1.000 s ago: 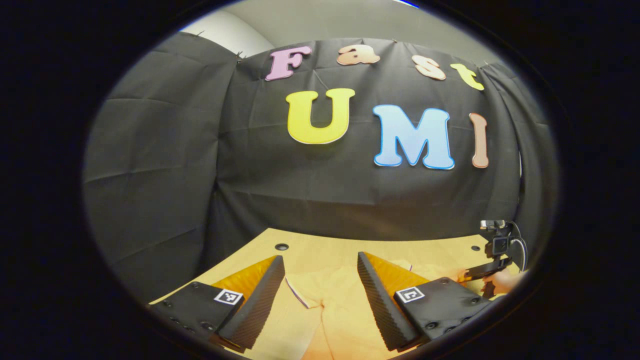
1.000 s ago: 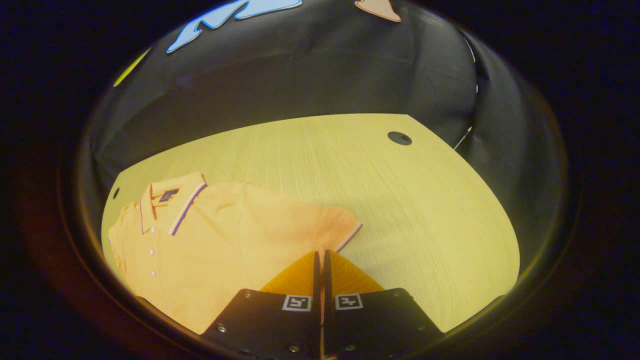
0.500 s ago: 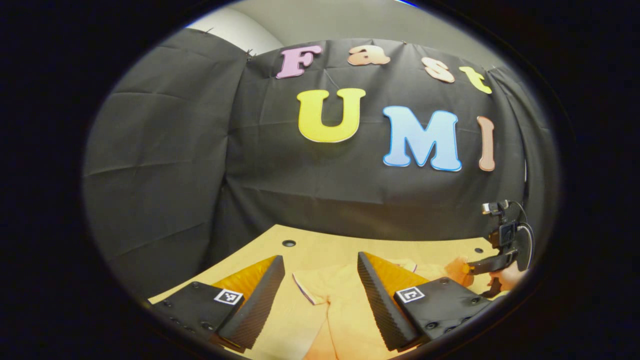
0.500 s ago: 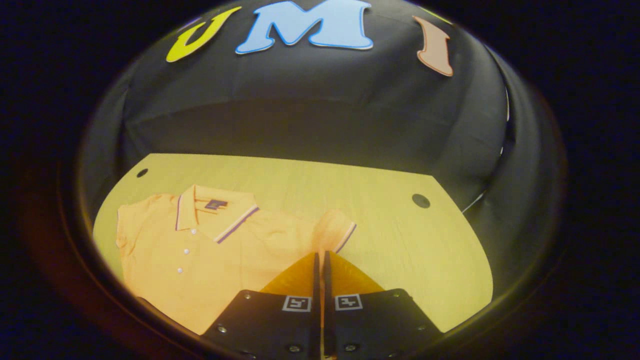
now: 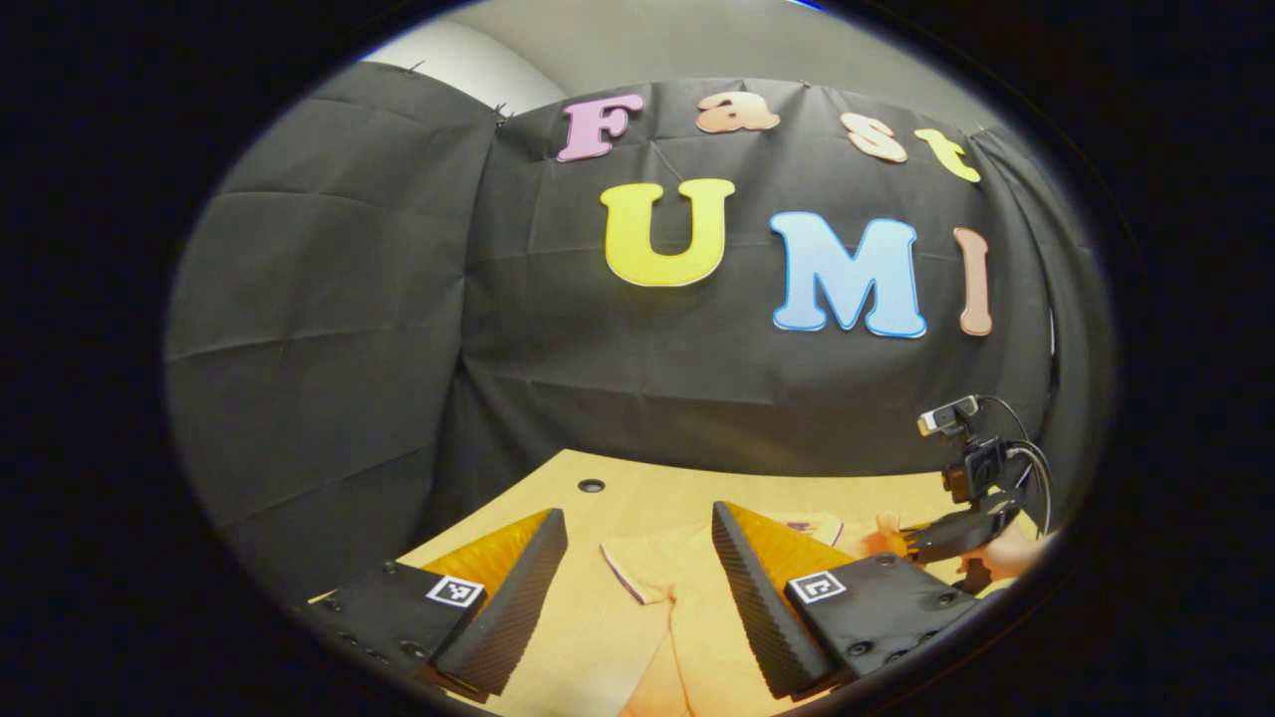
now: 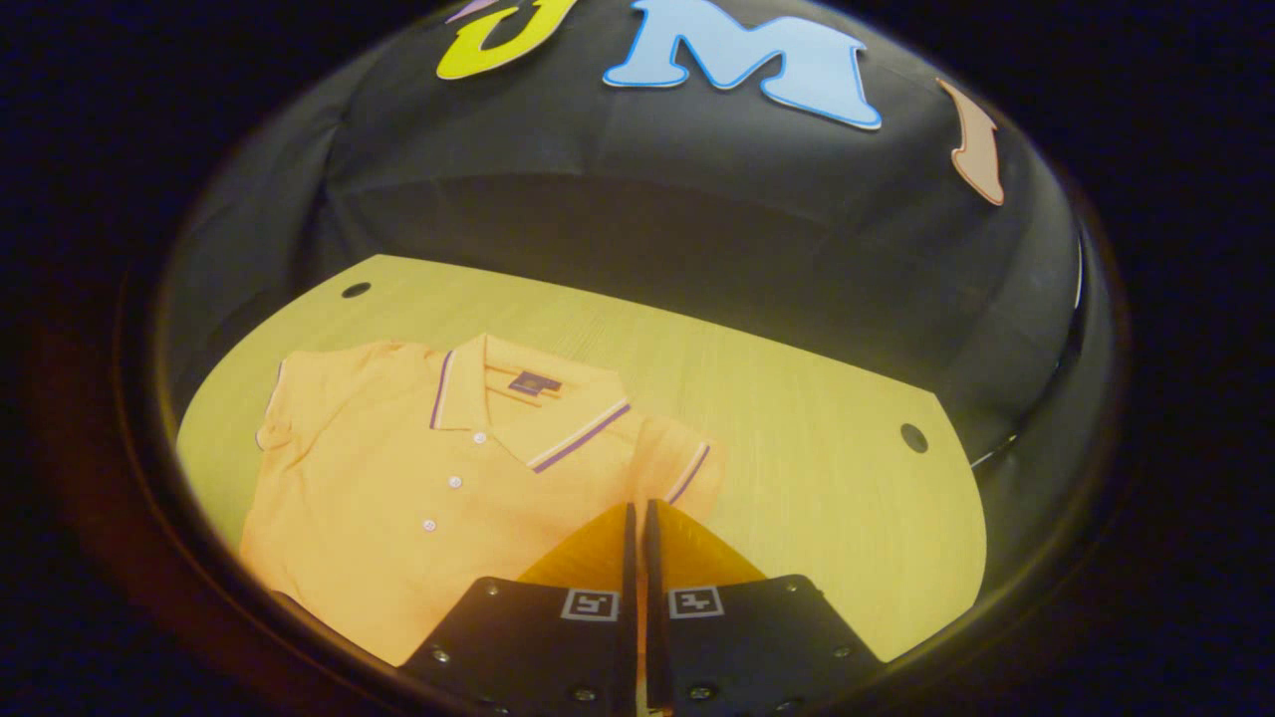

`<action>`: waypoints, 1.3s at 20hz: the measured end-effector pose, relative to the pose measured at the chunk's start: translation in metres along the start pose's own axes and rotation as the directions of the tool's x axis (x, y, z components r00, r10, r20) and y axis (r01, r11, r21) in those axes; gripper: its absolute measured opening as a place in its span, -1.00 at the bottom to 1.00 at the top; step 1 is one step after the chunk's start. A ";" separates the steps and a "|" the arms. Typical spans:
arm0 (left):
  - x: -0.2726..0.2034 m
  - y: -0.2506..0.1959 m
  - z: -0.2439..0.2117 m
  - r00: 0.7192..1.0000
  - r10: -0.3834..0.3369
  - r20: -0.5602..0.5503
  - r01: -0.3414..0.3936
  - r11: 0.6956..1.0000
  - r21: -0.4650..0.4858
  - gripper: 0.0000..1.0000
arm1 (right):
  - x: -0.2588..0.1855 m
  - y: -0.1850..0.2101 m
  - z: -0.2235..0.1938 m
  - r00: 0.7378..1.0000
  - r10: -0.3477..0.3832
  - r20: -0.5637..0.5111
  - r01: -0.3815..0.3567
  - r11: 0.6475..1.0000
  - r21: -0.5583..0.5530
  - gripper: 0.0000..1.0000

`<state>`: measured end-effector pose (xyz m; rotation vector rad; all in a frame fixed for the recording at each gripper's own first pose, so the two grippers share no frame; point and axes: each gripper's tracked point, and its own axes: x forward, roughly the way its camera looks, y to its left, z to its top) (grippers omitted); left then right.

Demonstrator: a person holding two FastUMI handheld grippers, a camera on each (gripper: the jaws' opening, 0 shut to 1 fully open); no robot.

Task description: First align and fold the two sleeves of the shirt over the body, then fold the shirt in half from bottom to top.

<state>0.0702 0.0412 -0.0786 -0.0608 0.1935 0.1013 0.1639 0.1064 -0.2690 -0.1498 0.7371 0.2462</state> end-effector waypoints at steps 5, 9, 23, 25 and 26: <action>0.000 0.003 -0.007 1.000 0.025 -0.014 -0.025 1.000 -0.015 0.89 | 0.008 0.016 -0.010 0.999 0.026 -0.046 -0.026 1.000 -0.003 -0.88; 0.006 0.010 -0.015 1.000 0.014 -0.023 -0.014 1.000 -0.021 0.89 | 0.007 0.021 -0.014 0.997 0.039 -0.069 -0.039 0.999 0.002 -0.80; 0.076 -0.001 -0.047 0.986 -0.153 -0.065 0.151 0.988 -0.039 0.89 | -0.074 0.046 0.020 0.997 0.006 0.072 -0.006 1.000 0.001 0.85; 0.093 0.000 -0.057 0.982 -0.169 -0.083 0.166 0.985 -0.036 0.89 | -0.094 0.050 0.029 0.993 -0.009 0.117 0.009 1.000 0.000 0.85; 0.104 0.003 -0.063 0.980 -0.174 -0.093 0.172 0.985 -0.031 0.91 | -0.105 0.052 0.035 0.990 -0.019 0.139 0.019 1.000 0.002 0.86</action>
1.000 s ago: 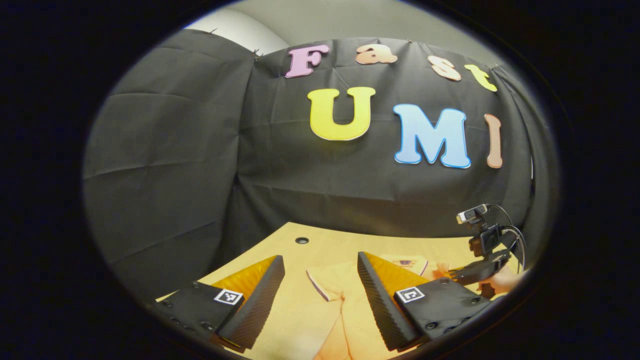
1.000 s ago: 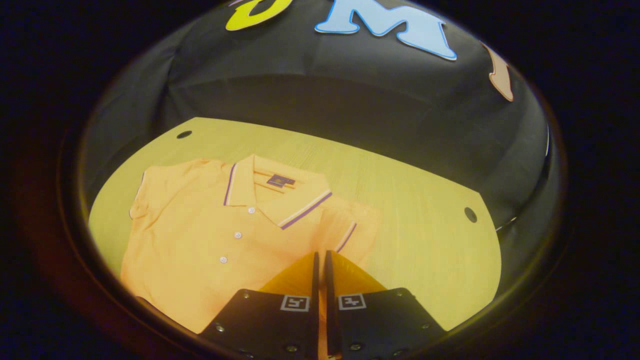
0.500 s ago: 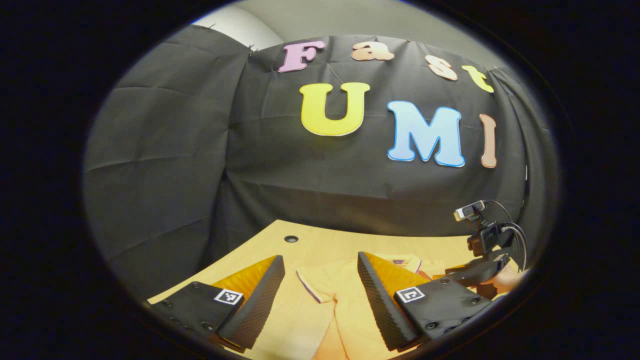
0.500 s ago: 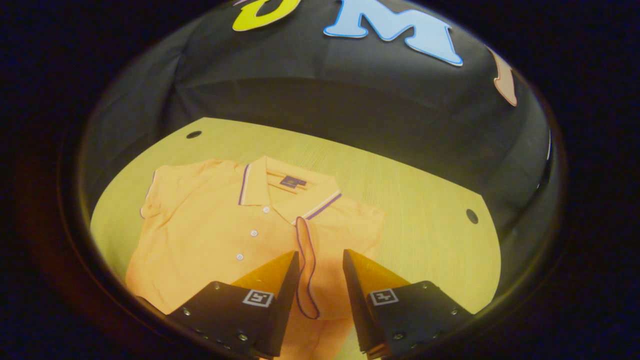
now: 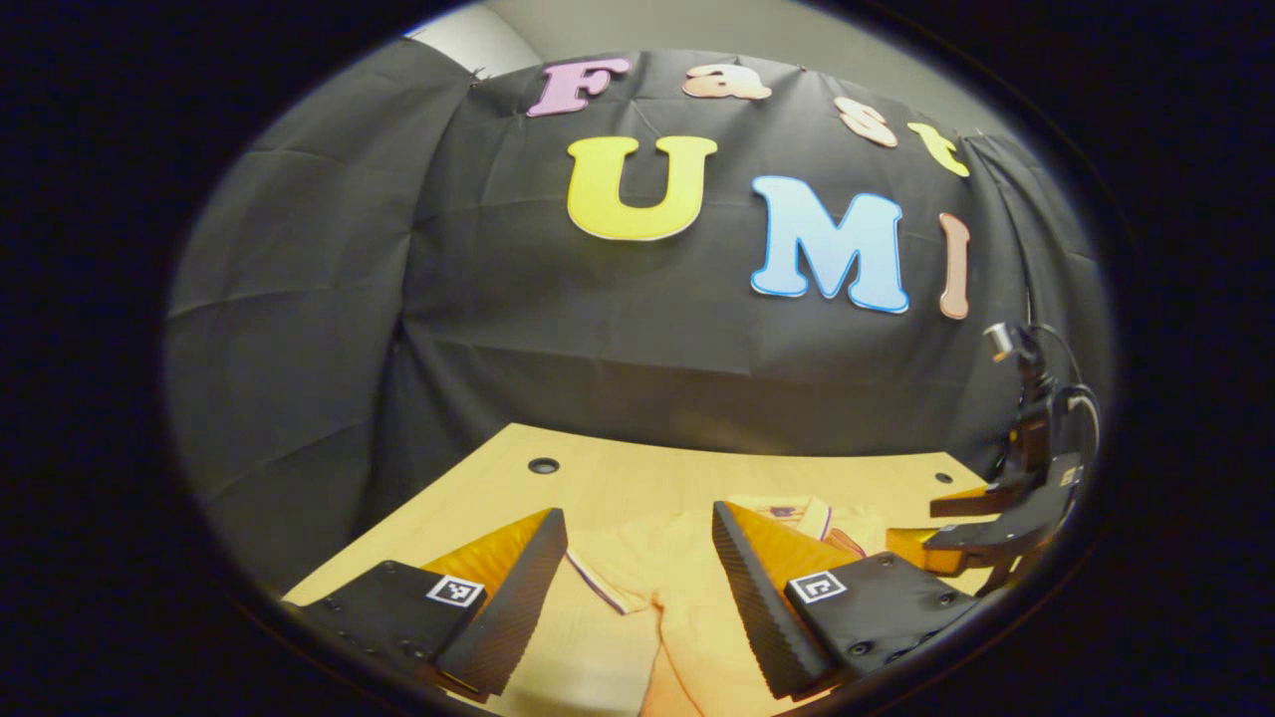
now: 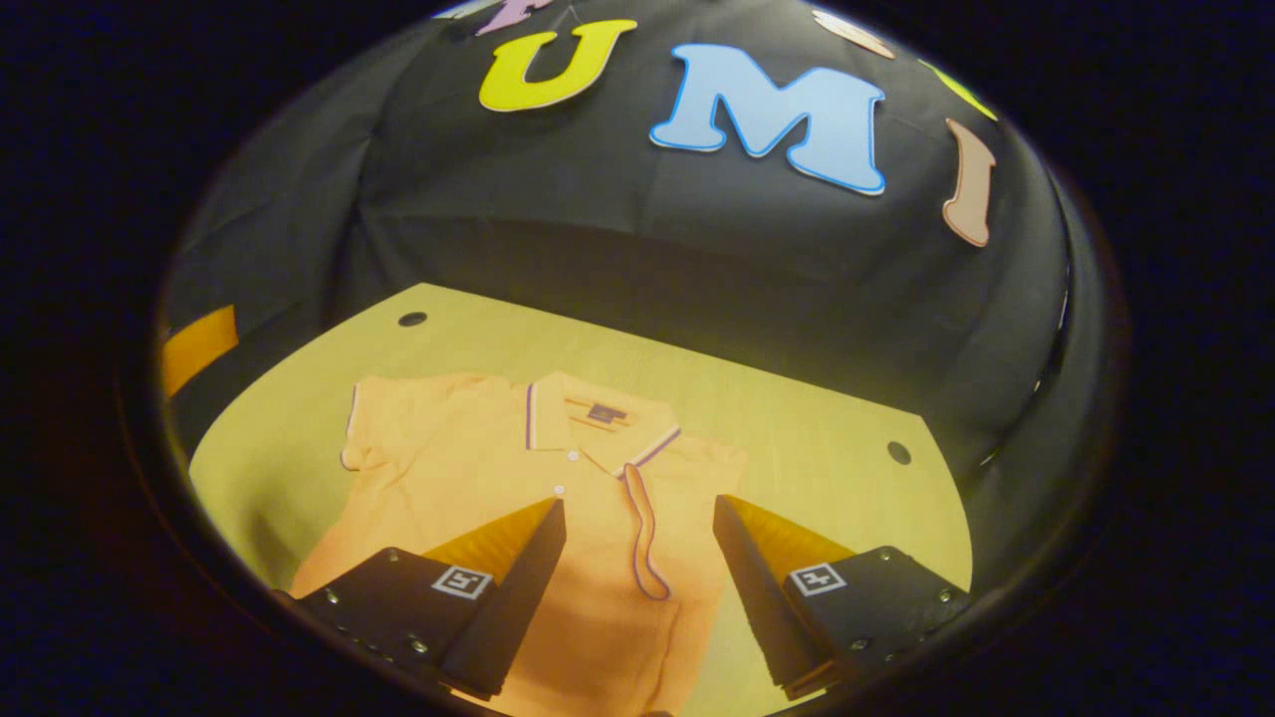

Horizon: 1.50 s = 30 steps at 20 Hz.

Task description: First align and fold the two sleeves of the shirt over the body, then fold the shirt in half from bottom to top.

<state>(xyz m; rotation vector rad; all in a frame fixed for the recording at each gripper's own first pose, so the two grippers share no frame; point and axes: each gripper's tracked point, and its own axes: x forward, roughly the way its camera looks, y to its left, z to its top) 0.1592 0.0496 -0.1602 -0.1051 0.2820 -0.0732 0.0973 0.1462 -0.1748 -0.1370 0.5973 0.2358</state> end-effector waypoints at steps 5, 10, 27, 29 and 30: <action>0.050 0.021 -0.029 0.998 0.000 -0.064 0.000 1.000 0.007 0.92 | -0.050 0.010 0.025 0.996 -0.017 0.090 0.010 0.997 0.075 0.85; 0.103 0.042 -0.080 0.986 0.032 -0.162 -0.040 0.998 -0.046 0.89 | -0.091 0.001 0.023 0.993 -0.052 0.103 0.043 0.996 0.082 0.85; 0.187 0.064 -0.173 0.937 0.115 -0.329 -0.112 0.993 0.027 0.89 | -0.156 -0.036 -0.021 0.995 -0.089 0.040 0.078 0.972 0.221 0.84; 0.189 0.065 -0.177 0.932 0.133 -0.338 -0.120 0.991 0.059 0.87 | -0.156 -0.041 -0.024 0.995 -0.095 0.030 0.085 0.967 0.239 0.85; 0.189 0.065 -0.179 0.927 0.139 -0.349 -0.118 0.990 0.079 0.84 | -0.155 -0.042 -0.025 0.995 -0.094 0.023 0.086 0.965 0.247 0.84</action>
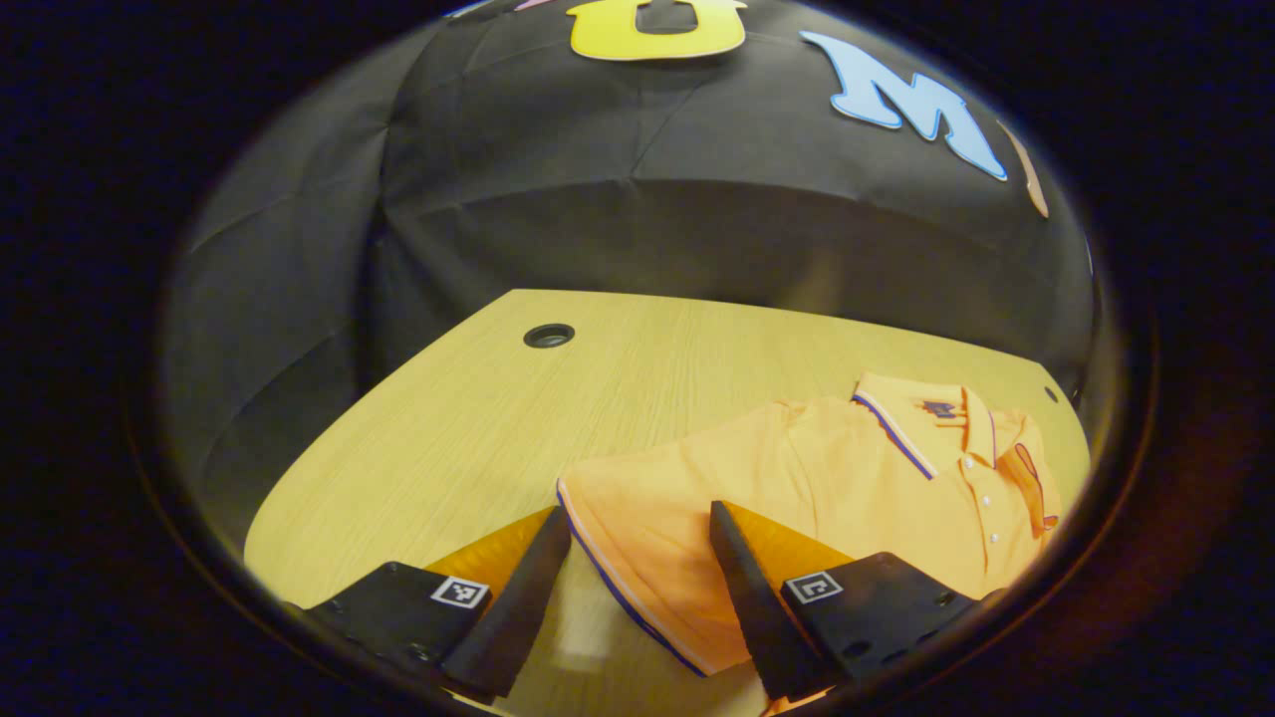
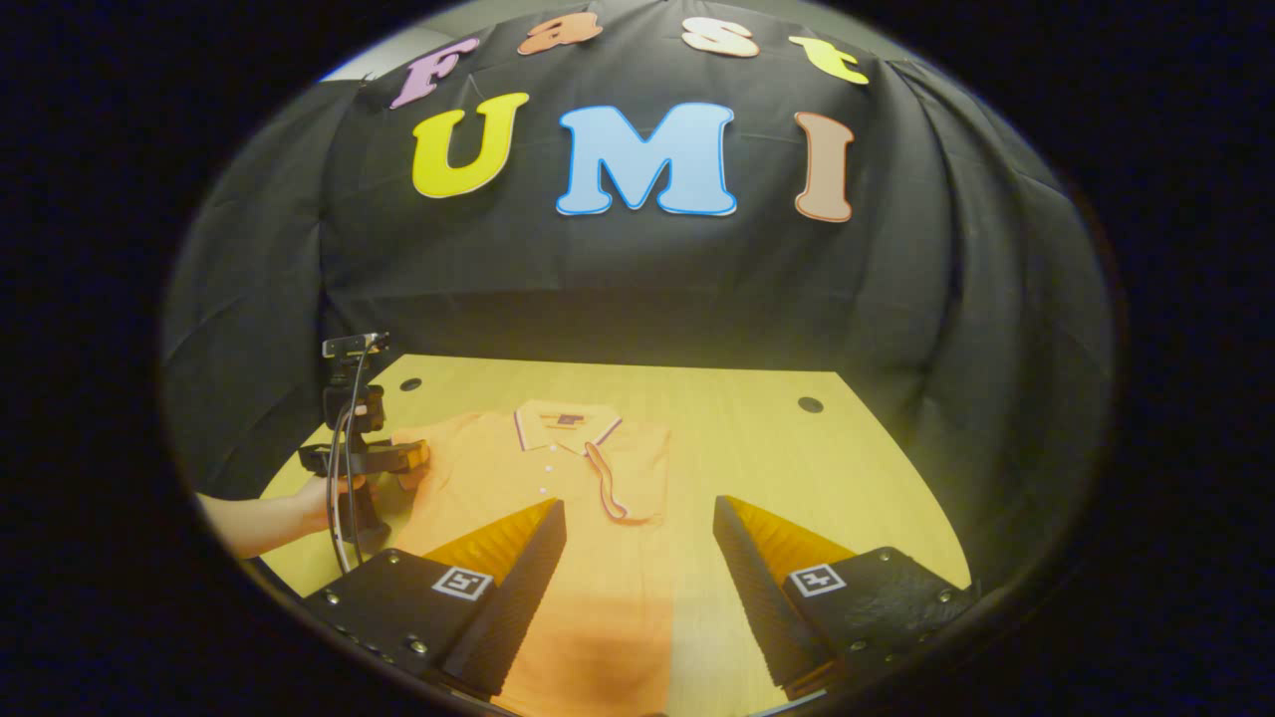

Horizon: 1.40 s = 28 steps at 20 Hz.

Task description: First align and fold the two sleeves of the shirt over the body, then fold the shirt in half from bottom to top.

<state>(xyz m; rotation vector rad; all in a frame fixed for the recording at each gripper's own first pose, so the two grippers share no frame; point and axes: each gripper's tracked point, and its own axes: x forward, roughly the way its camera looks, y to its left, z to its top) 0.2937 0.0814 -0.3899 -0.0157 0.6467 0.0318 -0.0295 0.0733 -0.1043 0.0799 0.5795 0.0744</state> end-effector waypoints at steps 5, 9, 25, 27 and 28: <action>0.000 -0.017 0.002 1.000 -0.018 -0.005 0.018 1.000 0.005 0.08 | 0.006 0.003 -0.008 1.000 0.015 -0.025 -0.015 1.000 0.023 0.85; 0.003 -0.024 0.002 1.000 -0.017 -0.022 0.019 0.997 0.078 -0.60 | 0.004 0.000 -0.010 1.000 0.016 -0.021 -0.015 0.999 0.030 0.85; -0.041 -0.121 0.062 0.981 -0.168 0.101 0.145 0.969 0.198 -0.87 | -0.004 -0.015 -0.023 1.000 -0.008 -0.024 0.010 0.997 0.080 0.84; -0.039 -0.136 0.055 0.979 -0.189 0.080 0.170 0.964 0.206 -0.89 | -0.005 -0.015 -0.024 1.000 -0.010 -0.027 0.013 0.997 0.079 0.84; -0.040 -0.142 0.051 0.978 -0.199 0.070 0.181 0.961 0.207 -0.89 | -0.006 -0.015 -0.026 0.999 -0.014 -0.031 0.016 0.997 0.078 0.84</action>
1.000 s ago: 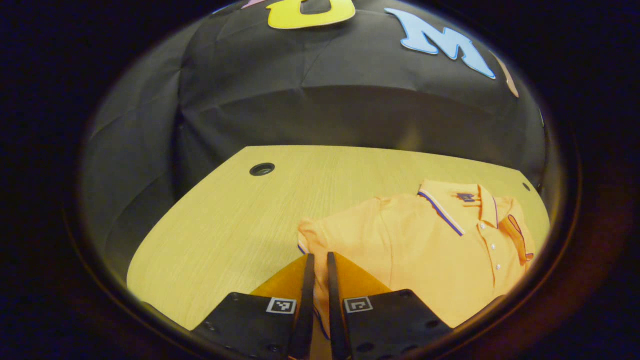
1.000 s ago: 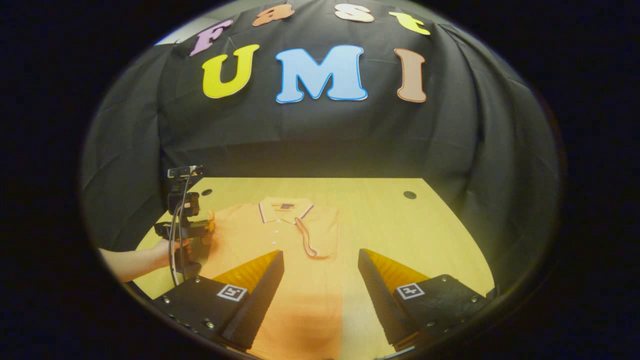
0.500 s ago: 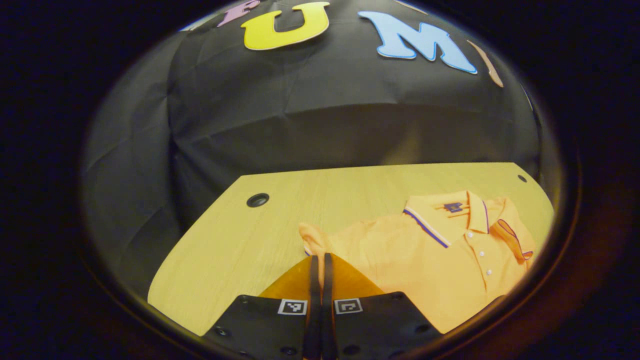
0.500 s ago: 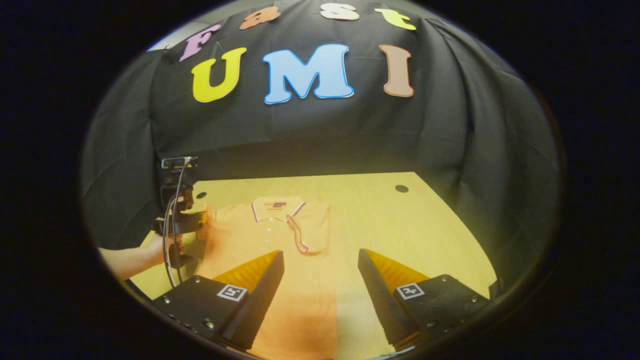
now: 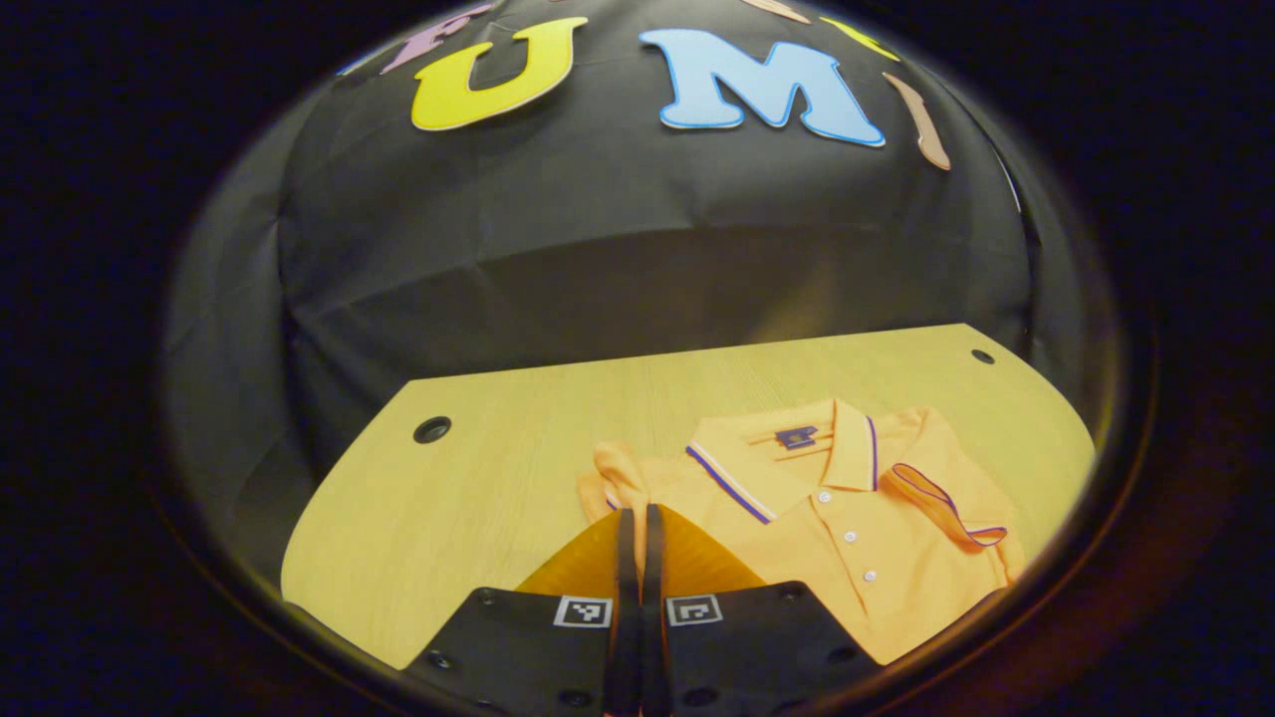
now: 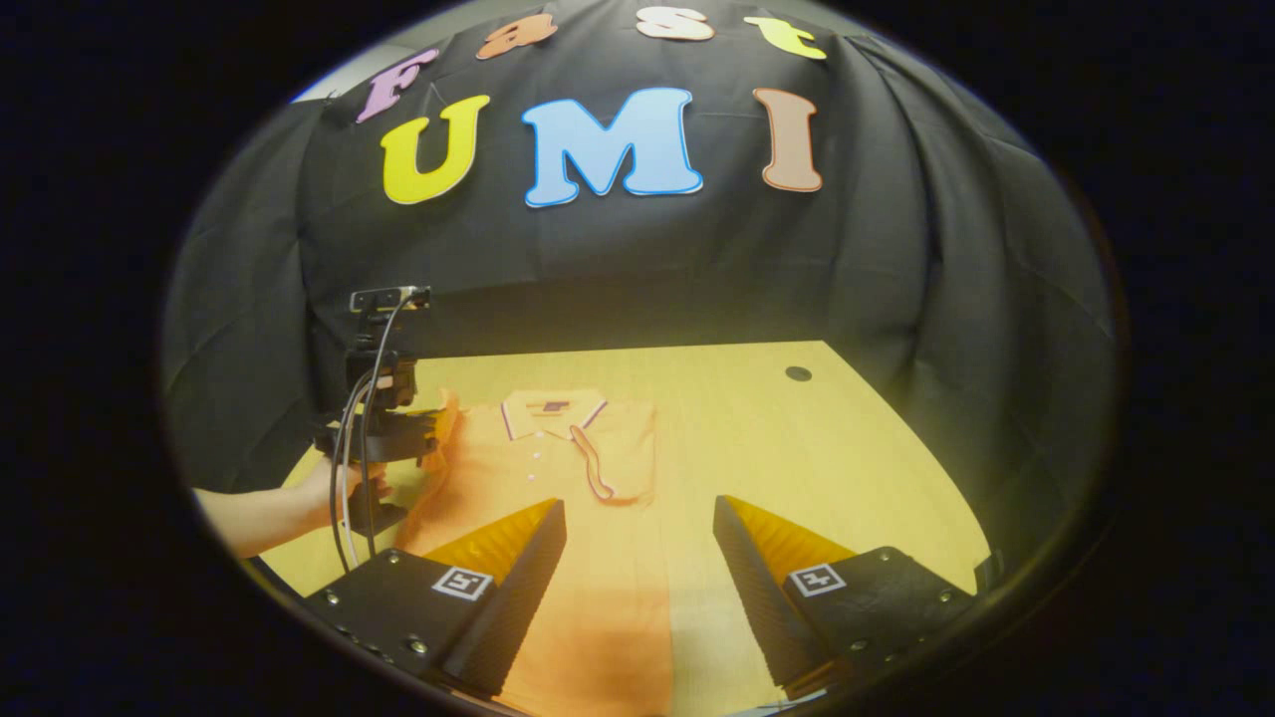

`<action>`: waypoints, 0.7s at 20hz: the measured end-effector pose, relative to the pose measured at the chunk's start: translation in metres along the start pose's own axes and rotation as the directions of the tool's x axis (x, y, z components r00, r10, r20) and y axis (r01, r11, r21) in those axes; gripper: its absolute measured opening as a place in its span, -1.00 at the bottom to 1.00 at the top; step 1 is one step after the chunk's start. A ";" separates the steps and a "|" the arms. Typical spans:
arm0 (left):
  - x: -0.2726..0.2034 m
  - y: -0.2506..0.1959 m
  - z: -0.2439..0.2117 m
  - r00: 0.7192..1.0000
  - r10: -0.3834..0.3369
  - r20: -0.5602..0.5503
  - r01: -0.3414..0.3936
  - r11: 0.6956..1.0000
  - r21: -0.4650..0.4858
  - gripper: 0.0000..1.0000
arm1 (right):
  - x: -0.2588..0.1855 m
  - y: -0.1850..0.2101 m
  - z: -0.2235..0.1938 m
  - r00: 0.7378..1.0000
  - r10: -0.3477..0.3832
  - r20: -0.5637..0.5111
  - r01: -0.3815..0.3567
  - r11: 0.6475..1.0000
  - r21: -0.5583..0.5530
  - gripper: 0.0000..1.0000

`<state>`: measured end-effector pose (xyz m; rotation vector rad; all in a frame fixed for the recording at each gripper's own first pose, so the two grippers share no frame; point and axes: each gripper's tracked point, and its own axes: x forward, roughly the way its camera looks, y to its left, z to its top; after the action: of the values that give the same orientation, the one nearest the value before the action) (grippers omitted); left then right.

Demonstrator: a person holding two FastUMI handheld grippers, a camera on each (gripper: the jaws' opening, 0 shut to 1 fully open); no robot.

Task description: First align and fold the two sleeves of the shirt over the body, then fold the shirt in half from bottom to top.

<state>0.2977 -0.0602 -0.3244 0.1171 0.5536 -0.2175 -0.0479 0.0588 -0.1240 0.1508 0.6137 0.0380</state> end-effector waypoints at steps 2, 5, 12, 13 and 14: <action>0.005 -0.010 -0.009 0.999 -0.024 -0.025 0.024 1.000 0.007 -0.89 | -0.003 -0.001 -0.004 1.000 -0.008 -0.007 0.008 1.000 0.008 0.82; 0.010 -0.020 -0.022 0.997 -0.048 -0.063 0.049 0.998 0.025 -0.88 | -0.005 -0.003 -0.012 0.999 -0.036 -0.013 0.036 0.999 0.031 0.84; 0.002 -0.036 -0.023 0.991 -0.108 -0.080 0.109 0.994 0.008 -0.43 | -0.005 0.002 -0.028 0.997 -0.070 -0.020 0.071 0.994 0.077 0.85; 0.000 -0.037 -0.023 0.991 -0.111 -0.078 0.111 0.994 0.006 -0.43 | -0.005 0.005 -0.028 0.998 -0.061 -0.018 0.062 0.995 0.079 0.83; -0.005 -0.038 -0.022 0.991 -0.113 -0.075 0.114 0.993 0.007 -0.26 | -0.004 0.007 -0.029 0.999 -0.051 -0.018 0.052 0.996 0.074 0.85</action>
<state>0.2739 -0.0927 -0.3422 0.1052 0.6337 -0.3286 -0.0677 0.0694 -0.1437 0.2068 0.6347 -0.0339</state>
